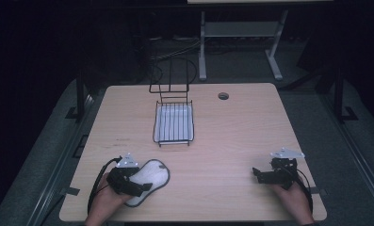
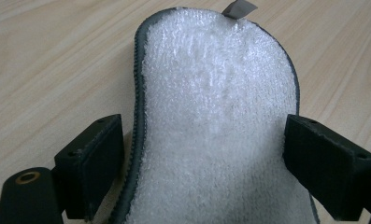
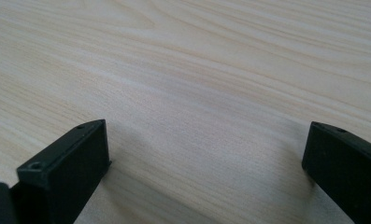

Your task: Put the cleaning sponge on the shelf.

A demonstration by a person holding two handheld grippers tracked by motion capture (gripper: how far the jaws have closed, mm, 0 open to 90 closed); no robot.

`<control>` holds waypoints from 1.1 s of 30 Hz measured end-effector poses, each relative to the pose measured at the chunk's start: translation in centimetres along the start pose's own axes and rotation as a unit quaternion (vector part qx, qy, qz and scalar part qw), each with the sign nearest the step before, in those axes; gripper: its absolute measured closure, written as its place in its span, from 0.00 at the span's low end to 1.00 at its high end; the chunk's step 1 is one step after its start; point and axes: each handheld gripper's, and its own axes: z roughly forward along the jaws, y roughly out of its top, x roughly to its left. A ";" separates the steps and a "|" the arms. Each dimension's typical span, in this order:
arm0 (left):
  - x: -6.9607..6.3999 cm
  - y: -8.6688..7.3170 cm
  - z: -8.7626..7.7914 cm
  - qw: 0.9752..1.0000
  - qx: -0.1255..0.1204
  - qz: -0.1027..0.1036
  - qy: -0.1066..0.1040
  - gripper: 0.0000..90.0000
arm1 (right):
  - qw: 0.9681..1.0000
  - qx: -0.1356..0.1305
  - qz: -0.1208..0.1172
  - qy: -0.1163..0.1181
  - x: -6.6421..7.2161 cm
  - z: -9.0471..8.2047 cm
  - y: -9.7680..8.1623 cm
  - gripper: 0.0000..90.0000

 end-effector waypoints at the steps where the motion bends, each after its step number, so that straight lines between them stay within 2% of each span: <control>1: 0.0 0.0 0.0 1.000 0.002 -0.001 0.000 0.14 | 1.000 0.000 -0.001 0.000 0.0 0.0 0.0 0.00; 6: -0.1 0.2 -0.1 1.000 0.008 0.006 -0.003 0.16 | 1.000 0.000 0.000 0.000 0.0 0.0 0.0 0.00; 8: -0.1 0.2 -0.1 1.000 0.006 0.008 -0.009 0.23 | 1.000 0.000 0.000 0.000 0.0 0.0 0.0 0.00; 10: -0.1 0.1 -0.2 1.000 0.004 0.009 -0.010 0.24 | 1.000 0.000 0.000 0.000 0.0 0.0 0.0 0.00; 18: 0.1 0.2 -0.4 1.000 0.004 0.002 -0.013 0.28 | 1.000 0.000 -0.001 0.000 0.0 0.0 0.0 0.00; 23: -0.3 0.5 -0.7 1.000 0.004 0.017 0.000 0.30 | 1.000 0.000 0.000 0.000 0.0 0.0 0.0 0.00; 27: -0.5 0.7 -1.2 1.000 -0.005 0.023 0.005 0.40 | 1.000 0.000 0.000 0.000 0.0 0.0 0.0 0.00; 33: -0.7 0.9 -1.8 0.999 -0.011 0.031 0.013 0.48 | 1.000 0.000 0.000 0.000 0.0 0.0 0.0 0.00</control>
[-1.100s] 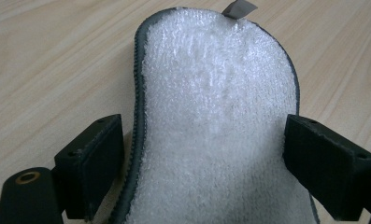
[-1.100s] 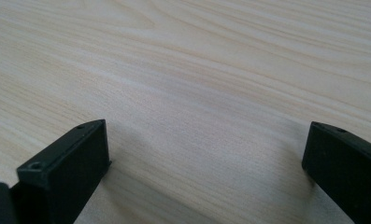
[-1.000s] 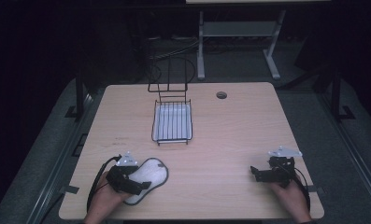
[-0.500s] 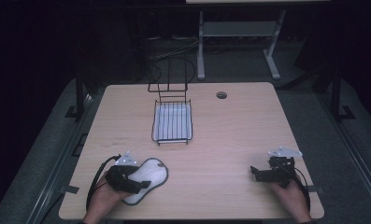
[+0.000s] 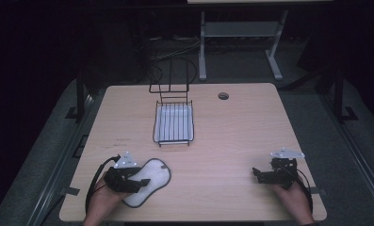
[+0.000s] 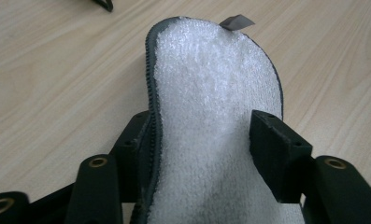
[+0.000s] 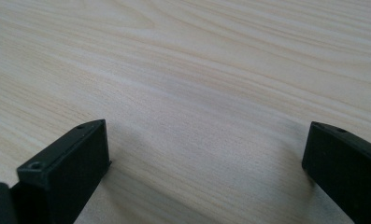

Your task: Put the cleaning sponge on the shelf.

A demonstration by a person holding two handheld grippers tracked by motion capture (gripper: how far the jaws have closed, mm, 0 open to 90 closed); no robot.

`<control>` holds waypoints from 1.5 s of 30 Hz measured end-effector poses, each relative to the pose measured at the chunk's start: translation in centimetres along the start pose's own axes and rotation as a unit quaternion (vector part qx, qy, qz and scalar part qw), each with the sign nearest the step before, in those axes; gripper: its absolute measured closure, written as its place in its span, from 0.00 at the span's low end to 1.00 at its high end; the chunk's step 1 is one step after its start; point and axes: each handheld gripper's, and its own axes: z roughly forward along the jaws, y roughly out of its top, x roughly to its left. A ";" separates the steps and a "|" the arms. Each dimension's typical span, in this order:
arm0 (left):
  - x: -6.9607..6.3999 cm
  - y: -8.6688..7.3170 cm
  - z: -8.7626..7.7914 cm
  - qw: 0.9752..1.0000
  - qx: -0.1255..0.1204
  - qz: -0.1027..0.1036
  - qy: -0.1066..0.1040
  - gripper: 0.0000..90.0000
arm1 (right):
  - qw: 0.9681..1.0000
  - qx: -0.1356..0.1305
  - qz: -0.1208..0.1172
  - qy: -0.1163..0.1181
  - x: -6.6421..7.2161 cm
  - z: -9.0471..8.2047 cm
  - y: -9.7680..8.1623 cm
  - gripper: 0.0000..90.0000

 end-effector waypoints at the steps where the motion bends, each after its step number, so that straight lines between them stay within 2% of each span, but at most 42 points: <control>1: 0.0 0.0 -0.1 1.000 0.000 0.000 0.001 0.49 | 1.000 0.000 0.000 0.000 0.0 0.0 0.0 0.00; 6: 0.2 0.2 -0.8 1.000 -0.017 -0.006 -0.012 0.61 | 1.000 0.000 0.000 0.000 0.0 0.0 0.0 0.00; 14: 0.3 0.4 -1.5 0.998 -0.045 -0.025 -0.033 0.74 | 1.000 0.000 0.000 0.000 0.0 0.0 0.0 0.00; 22: 0.6 0.5 -2.1 0.995 -0.066 -0.045 -0.064 0.81 | 1.000 0.000 0.000 0.000 0.0 0.0 0.0 0.00; 27: 0.5 0.7 -2.3 0.993 -0.073 -0.055 -0.073 0.84 | 1.000 0.000 0.000 0.000 0.0 0.0 0.0 0.00; 33: 0.2 0.9 -2.7 0.992 -0.086 -0.046 -0.085 0.88 | 1.000 0.000 0.000 0.000 0.0 0.0 0.0 0.00; 35: 0.1 0.9 -2.9 0.990 -0.096 -0.046 -0.088 0.89 | 1.000 0.000 0.000 0.000 0.0 0.0 0.0 0.00; 40: -0.1 1.0 -3.3 0.992 -0.099 -0.030 -0.077 0.91 | 1.000 0.000 0.000 0.000 0.0 0.0 0.0 0.00; 45: -0.1 1.2 -3.4 0.992 -0.099 -0.028 -0.074 0.91 | 1.000 0.000 0.000 0.000 0.0 0.0 0.0 0.00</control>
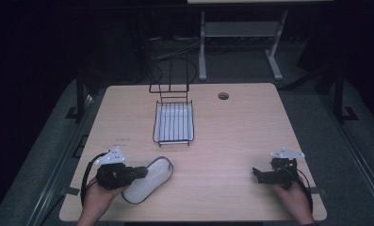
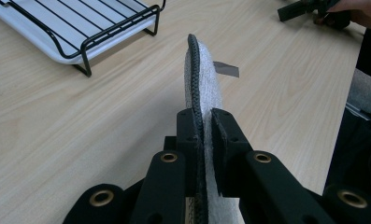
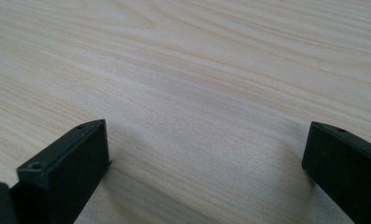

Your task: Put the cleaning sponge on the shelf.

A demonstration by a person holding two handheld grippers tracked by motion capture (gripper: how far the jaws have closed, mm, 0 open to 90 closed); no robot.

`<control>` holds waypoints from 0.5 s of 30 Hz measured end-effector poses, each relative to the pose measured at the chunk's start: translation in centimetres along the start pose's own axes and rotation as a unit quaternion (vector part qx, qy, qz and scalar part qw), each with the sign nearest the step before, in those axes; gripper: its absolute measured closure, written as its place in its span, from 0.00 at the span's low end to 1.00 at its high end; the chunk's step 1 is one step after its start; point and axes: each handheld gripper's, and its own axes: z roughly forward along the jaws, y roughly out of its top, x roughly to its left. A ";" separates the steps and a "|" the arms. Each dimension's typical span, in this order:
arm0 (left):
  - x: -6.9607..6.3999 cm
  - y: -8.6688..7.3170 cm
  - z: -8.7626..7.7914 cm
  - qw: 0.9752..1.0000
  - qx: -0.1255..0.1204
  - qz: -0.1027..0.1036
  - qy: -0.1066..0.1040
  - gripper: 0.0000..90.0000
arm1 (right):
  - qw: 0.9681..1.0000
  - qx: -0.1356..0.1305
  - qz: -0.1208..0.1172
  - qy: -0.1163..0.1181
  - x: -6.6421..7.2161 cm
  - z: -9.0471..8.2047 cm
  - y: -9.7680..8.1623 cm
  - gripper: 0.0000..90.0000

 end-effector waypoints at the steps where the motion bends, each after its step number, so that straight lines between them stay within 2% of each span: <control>1: 0.0 0.0 0.0 1.000 0.001 0.002 0.001 0.91 | 1.000 0.000 0.000 0.000 0.0 0.0 0.0 0.00; 4: 0.0 0.2 -0.2 1.000 0.003 0.001 0.011 0.91 | 1.000 0.000 0.000 0.000 0.0 0.0 0.0 0.00; 9: 0.5 0.6 -0.7 1.000 -0.009 -0.009 0.020 0.91 | 1.000 0.000 -0.001 0.000 0.0 0.0 0.0 0.00; 15: 0.8 1.1 -1.2 1.000 -0.012 -0.007 0.024 0.91 | 1.000 0.000 -0.001 0.000 0.0 0.0 0.0 0.00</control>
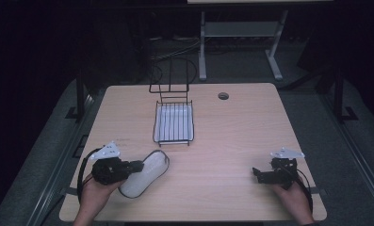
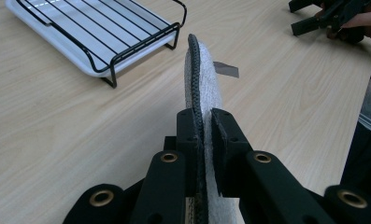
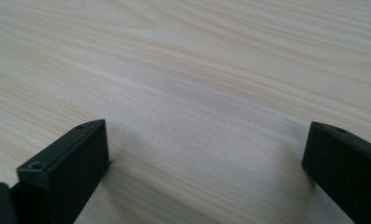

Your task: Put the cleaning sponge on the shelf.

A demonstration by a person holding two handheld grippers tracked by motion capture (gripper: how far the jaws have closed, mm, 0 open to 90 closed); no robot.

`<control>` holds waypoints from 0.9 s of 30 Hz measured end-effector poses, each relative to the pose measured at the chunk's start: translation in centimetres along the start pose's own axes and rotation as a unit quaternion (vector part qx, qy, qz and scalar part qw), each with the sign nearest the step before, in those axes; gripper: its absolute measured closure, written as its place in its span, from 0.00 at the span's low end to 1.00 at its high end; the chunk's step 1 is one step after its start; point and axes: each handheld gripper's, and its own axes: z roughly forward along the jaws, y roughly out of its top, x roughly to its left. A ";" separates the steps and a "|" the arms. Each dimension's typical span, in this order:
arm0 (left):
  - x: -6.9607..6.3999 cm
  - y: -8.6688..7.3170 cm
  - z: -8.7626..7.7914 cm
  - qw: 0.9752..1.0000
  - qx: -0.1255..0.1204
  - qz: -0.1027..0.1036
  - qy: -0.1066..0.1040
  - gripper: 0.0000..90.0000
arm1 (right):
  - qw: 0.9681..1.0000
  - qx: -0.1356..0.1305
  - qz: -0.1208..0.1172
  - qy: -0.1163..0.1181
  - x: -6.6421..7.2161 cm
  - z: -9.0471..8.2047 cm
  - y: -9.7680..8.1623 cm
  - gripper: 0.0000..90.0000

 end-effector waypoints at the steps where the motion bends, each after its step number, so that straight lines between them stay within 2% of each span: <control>1: 0.1 0.1 0.0 1.000 -0.001 -0.001 0.000 0.91 | 1.000 0.000 0.000 0.000 0.0 0.0 0.0 0.00; 16: 1.5 1.5 -0.1 1.000 -0.015 -0.006 0.000 0.91 | 1.000 0.000 0.000 0.000 0.0 0.0 0.0 0.00; 27: 2.7 3.1 0.0 1.000 -0.028 -0.005 0.006 0.91 | 1.000 0.000 0.000 0.000 0.0 0.0 0.0 0.00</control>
